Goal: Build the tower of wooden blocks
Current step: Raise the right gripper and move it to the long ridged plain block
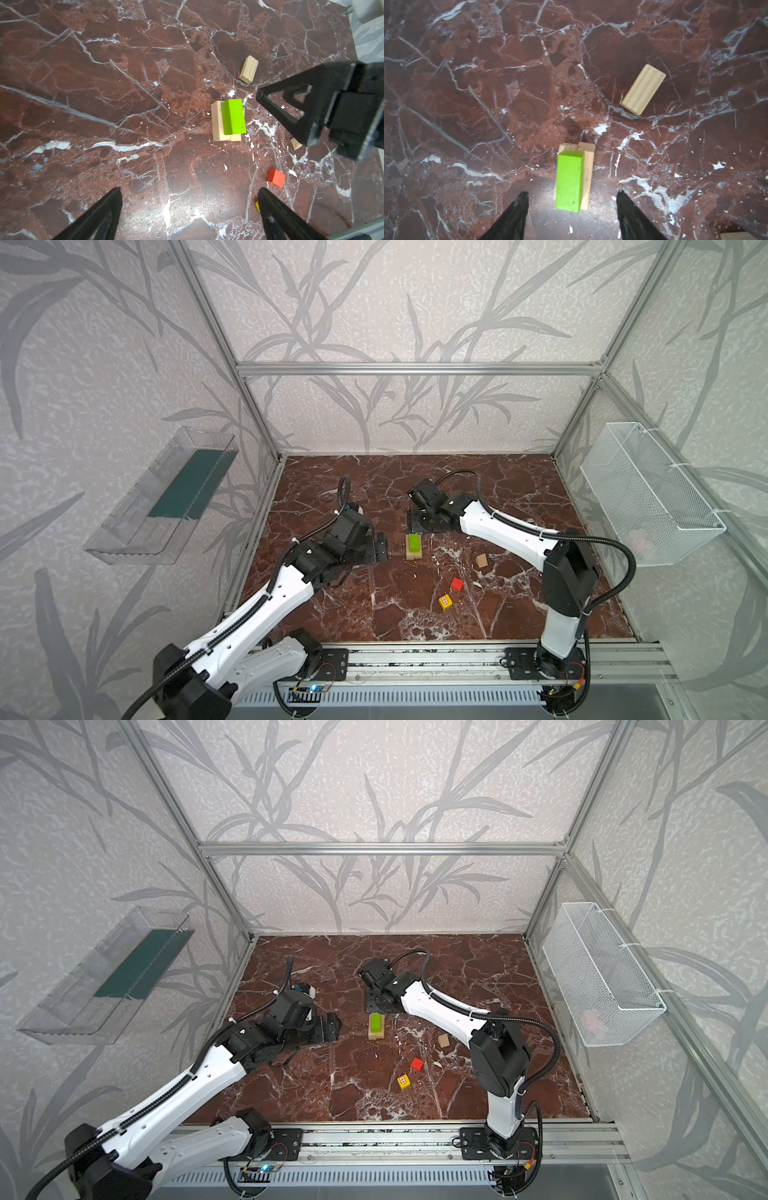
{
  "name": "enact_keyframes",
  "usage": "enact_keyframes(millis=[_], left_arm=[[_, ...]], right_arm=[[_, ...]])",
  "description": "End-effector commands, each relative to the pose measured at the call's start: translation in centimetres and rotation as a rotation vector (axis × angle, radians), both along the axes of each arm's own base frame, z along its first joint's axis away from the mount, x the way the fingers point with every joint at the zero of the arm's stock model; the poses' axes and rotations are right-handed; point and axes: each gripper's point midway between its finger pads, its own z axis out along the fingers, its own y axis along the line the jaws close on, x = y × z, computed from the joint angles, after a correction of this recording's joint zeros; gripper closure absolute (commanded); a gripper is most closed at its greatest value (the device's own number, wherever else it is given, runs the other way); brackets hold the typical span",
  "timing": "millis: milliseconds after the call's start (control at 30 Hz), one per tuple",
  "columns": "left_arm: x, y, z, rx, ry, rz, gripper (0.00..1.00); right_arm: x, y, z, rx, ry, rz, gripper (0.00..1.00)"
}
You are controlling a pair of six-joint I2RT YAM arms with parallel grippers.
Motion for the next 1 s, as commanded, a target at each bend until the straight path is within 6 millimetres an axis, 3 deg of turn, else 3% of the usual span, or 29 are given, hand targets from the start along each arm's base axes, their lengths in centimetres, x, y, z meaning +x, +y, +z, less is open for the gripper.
enact_keyframes(millis=[0, 133, 333, 500, 700, 967], left_arm=[[1.1, -2.1, 2.3, -0.088, -0.047, -0.074, 0.0], [1.7, -3.1, 4.8, -0.053, -0.09, -0.163, 0.0], [1.9, -3.4, 3.7, -0.041, -0.138, -0.209, 0.01], [1.3, -4.0, 3.6, -0.084, -0.151, -0.244, 0.01], [1.1, -3.6, 3.5, -0.072, -0.147, -0.236, 0.01], [1.0, -3.4, 3.3, -0.06, -0.144, -0.236, 0.0]], right_arm=[[1.3, -2.0, -2.9, -0.001, 0.079, -0.023, 0.31], [2.9, -3.8, -5.0, -0.025, 0.107, -0.077, 0.29], [5.6, -4.8, -7.1, -0.056, 0.123, -0.135, 0.25], [7.2, -5.4, -7.5, -0.126, 0.117, -0.186, 0.22], [7.6, -5.8, -8.6, -0.174, 0.14, -0.204, 0.23], [7.9, -5.8, -9.2, -0.187, 0.13, -0.212, 0.31]])
